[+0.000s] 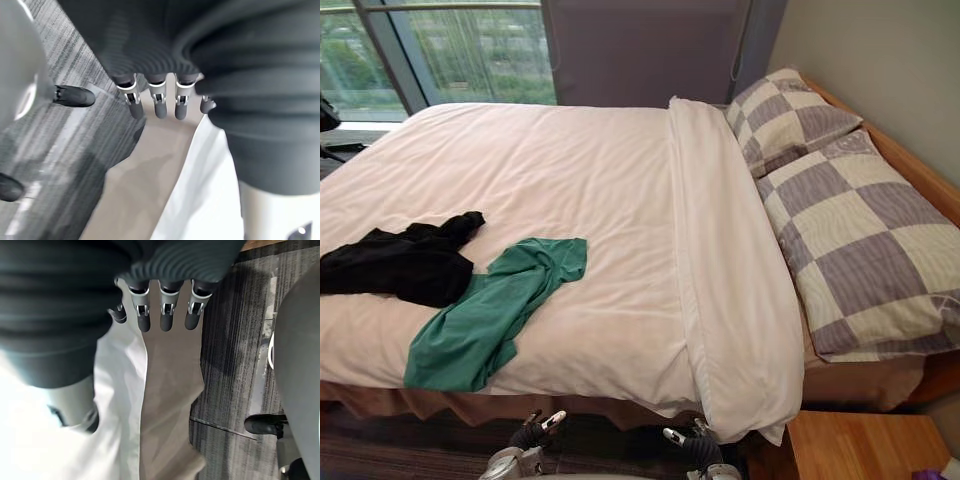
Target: Tidy the bed and pick cloth on bed and put in laundry
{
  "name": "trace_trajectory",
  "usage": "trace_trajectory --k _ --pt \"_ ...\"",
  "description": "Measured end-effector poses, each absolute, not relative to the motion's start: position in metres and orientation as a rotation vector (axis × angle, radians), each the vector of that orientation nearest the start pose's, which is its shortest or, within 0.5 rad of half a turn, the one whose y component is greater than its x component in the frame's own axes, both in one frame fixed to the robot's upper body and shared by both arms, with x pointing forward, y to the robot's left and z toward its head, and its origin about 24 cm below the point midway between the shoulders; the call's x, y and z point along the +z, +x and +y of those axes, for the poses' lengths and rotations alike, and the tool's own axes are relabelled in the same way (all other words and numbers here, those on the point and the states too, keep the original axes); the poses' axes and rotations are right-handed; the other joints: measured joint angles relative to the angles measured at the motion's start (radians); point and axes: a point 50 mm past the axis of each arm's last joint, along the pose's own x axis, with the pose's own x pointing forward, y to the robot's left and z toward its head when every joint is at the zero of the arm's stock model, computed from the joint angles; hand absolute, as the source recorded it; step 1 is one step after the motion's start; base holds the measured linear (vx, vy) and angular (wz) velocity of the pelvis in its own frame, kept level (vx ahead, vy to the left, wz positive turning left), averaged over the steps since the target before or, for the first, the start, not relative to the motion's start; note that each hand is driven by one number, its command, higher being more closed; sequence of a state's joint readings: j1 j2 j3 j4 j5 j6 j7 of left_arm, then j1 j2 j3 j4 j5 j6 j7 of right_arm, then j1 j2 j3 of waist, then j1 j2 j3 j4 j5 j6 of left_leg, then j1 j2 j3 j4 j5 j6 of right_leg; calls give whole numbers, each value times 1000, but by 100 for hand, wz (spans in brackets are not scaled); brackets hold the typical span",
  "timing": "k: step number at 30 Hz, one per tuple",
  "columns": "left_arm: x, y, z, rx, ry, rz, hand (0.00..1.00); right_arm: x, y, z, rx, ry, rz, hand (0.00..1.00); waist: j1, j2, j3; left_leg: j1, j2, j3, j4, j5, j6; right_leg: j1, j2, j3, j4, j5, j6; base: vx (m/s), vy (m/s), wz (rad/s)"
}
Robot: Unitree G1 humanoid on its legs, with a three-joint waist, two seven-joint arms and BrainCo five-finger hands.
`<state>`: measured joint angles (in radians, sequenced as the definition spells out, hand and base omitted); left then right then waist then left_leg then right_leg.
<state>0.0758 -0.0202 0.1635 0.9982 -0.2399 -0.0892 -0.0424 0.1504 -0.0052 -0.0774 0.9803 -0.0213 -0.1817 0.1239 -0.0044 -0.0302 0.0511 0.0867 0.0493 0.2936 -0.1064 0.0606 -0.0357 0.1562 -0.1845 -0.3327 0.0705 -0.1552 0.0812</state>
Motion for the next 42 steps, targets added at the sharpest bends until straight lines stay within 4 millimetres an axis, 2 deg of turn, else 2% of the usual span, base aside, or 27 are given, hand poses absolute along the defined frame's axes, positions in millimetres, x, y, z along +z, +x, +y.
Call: trace_trajectory --k 7,11,13,14,15,16,17,18,19,20,21,22,23,24,26,28,30,33,34,36,37,40,42 --pt "-154 113 170 273 -309 928 0 -158 94 -166 -45 86 975 0 -2 -5 0 -5 -27 -54 3 -2 15 27 -30 -40 4 -2 17 55 23 23" --pt "-154 109 187 258 -251 930 0 -160 96 -169 -78 100 988 0 -2 -25 7 -6 -18 -50 10 8 18 19 -30 -36 8 -1 12 96 -17 -6" --pt "-151 111 195 238 -214 914 0 -160 96 -175 -91 94 987 0 -6 -44 24 -48 -21 -74 106 -5 4 12 -52 -21 8 1 10 38 -26 -31" --pt "-149 119 194 207 -203 892 0 -159 97 -180 -91 80 983 0 -2 -44 34 -90 -14 -142 197 -53 4 -7 -63 5 20 8 10 17 -24 -56" --pt "-149 119 192 200 -209 887 0 -159 100 -186 -93 62 979 0 -3 -28 40 -105 -3 -168 243 -84 3 -13 -64 22 27 11 14 34 36 -73" --pt "-150 119 183 164 -209 889 0 -156 102 -200 -107 24 967 0 -9 12 55 -105 17 -197 288 -128 -31 -12 -63 45 36 15 25 28 145 -65" --pt "-153 117 173 117 -234 906 0 -154 101 -210 -113 -19 956 0 -19 46 58 -110 12 -190 307 -193 -31 -13 -73 59 34 27 47 21 198 -47" --pt "-152 118 173 105 -229 905 0 -154 101 -210 -117 -16 956 0 -22 44 60 -112 5 -189 310 -197 -28 -13 -82 58 34 28 50 -4 196 -12" --pt "-151 123 172 81 -229 892 0 -154 102 -207 -121 -14 944 0 -37 31 67 -118 -12 -185 328 -207 -19 -15 -105 50 36 43 71 -3 192 -2" --pt "-150 126 169 52 -220 889 0 -154 103 -206 -120 -16 932 0 -36 25 75 -130 -13 -161 366 -235 -3 -35 -123 48 70 59 96 -44 237 -11" --pt "-150 126 168 39 -215 892 0 -153 104 -207 -121 -18 925 0 -32 31 78 -141 -8 -154 385 -258 3 -59 -126 50 112 65 99 -94 291 -35" --pt "-150 127 168 23 -204 896 0 -151 112 -208 -117 -25 902 0 -27 42 87 -135 8 -134 397 -279 21 -118 -133 39 219 99 65 -106 252 -34" --pt "-150 126 169 21 -195 902 0 -150 113 -207 -113 -26 897 0 -27 47 87 -127 17 -125 389 -280 21 -139 -131 25 255 124 24 -72 261 -38" --pt "-150 126 172 15 -177 903 0 -149 117 -203 -87 -33 878 0 -27 49 87 -108 30 -106 360 -272 20 -164 -118 -11 294 167 -36 -23 241 -24" --pt "-151 121 182 12 -137 925 0 -148 122 -191 -17 -44 852 0 -28 29 86 -88 33 -110 308 -240 30 -164 -59 4 280 151 -9 -12 191 -8" --pt "-152 119 185 9 -124 945 0 -147 126 -178 82 -63 825 0 -25 25 85 -82 15 -126 231 -191 41 -153 28 2 240 105 -14 19 92 20" --pt "-152 120 183 10 -128 943 0 -146 130 -165 177 -89 814 0 -24 17 81 -80 -31 -141 192 -148 68 -123 58 1 180 57 -37 88 23 28" --pt "-152 121 175 21 -133 945 0 -143 137 -156 271 -105 782 0 -21 32 87 -63 -72 -171 153 -115 81 -92 42 51 138 26 -55 65 -4 42" --pt "-152 123 172 5 -123 942 0 -143 138 -152 279 -92 783 0 -26 29 88 -52 -83 -202 133 -92 78 -56 40 43 98 23 -59 50 -48 78" --pt "-151 124 172 3 -117 938 0 -144 137 -147 285 -66 796 0 -17 20 85 -50 -87 -218 115 -75 72 -38 43 38 62 21 -56 6 -89 49" --pt "-151 125 174 21 -107 934 0 -145 138 -142 281 -40 819 0 -4 13 85 -51 -89 -222 93 -57 64 -39 43 31 50 10 -38 -36 -131 16" --pt "-152 122 176 37 -110 941 0 -147 137 -142 257 -31 855 0 -6 15 86 -29 -86 -221 22 -11 47 -41 42 36 46 -15 -29 -62 -108 1" --pt "-153 119 179 68 -129 941 0 -148 137 -144 233 -27 857 0 -6 15 87 -14 -80 -215 8 -4 43 -39 47 44 41 -21 -31 -93 -68 -16"
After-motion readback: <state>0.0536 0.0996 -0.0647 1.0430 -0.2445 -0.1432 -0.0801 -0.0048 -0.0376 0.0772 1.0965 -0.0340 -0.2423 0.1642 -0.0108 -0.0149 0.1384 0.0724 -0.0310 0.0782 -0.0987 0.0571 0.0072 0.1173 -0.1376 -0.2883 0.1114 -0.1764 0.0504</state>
